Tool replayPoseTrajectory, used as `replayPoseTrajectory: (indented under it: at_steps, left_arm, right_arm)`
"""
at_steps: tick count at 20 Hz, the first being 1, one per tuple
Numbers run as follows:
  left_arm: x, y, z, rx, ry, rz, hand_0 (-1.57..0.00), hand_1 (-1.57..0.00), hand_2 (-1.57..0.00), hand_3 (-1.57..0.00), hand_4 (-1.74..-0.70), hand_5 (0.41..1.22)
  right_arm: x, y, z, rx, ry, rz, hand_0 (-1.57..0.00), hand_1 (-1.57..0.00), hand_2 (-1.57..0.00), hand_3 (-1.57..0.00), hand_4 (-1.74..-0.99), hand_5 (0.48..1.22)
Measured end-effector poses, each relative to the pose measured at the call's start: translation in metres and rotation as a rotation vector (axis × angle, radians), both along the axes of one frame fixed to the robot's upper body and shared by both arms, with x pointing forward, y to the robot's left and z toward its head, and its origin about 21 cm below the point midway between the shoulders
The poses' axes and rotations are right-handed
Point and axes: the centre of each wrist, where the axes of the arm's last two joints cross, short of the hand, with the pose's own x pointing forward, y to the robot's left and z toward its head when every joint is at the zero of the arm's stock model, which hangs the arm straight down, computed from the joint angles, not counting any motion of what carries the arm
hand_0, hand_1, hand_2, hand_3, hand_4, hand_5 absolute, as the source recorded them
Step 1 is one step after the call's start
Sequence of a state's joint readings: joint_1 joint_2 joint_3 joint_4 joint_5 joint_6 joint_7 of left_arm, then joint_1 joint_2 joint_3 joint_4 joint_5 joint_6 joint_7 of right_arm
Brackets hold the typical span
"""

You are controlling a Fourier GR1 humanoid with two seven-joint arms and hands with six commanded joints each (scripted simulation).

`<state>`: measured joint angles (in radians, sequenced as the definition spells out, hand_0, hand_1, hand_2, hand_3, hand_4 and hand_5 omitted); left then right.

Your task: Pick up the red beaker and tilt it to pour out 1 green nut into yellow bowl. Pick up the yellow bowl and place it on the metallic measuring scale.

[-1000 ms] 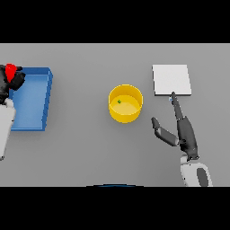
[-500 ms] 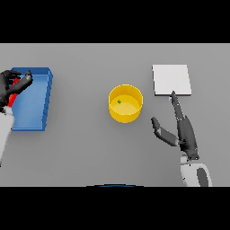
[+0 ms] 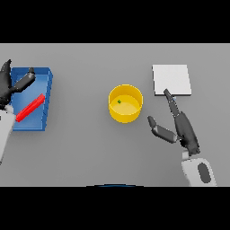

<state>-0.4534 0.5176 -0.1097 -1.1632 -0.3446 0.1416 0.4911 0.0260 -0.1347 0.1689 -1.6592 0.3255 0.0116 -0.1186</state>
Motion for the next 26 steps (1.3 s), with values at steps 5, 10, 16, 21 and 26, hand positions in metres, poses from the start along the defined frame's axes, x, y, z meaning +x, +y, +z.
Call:
replayPoseTrajectory:
  at_steps: [5,10,16,21,26]
  left_arm:
    - [-0.002,-0.008,-0.001,-0.017,-0.013,-0.014,-0.02,-0.01,-0.01,-0.01,-0.74,0.673]
    - [-0.004,-0.007,-0.001,-0.008,-0.012,-0.014,0.0,0.0,0.0,0.0,-0.74,0.693]
    - [-0.002,-0.003,0.002,-0.002,0.002,-0.012,0.0,0.0,0.0,0.0,-0.74,0.704]
    - [-0.004,0.002,0.003,0.0,0.001,-0.006,0.0,0.0,0.0,0.0,-0.74,0.698]
    - [-0.005,0.0,-0.001,0.006,-0.008,-0.015,0.0,0.0,0.0,0.0,-0.74,0.699]
  right_arm:
    - [0.036,-0.001,0.029,-0.417,-0.024,0.216,0.0,0.0,0.0,0.0,-1.151,0.672]
    - [0.066,0.014,0.046,-0.704,-0.075,0.415,0.0,0.0,0.0,0.0,-1.217,0.676]
    - [0.091,0.035,0.056,-1.026,-0.128,0.625,0.0,0.0,0.0,0.0,-1.215,0.711]
    - [0.1,0.059,0.047,-1.113,-0.085,0.729,0.0,0.0,0.0,0.0,-1.225,0.722]
    - [0.109,0.078,0.045,-1.181,-0.056,0.783,0.0,0.0,0.0,0.0,-1.255,0.733]
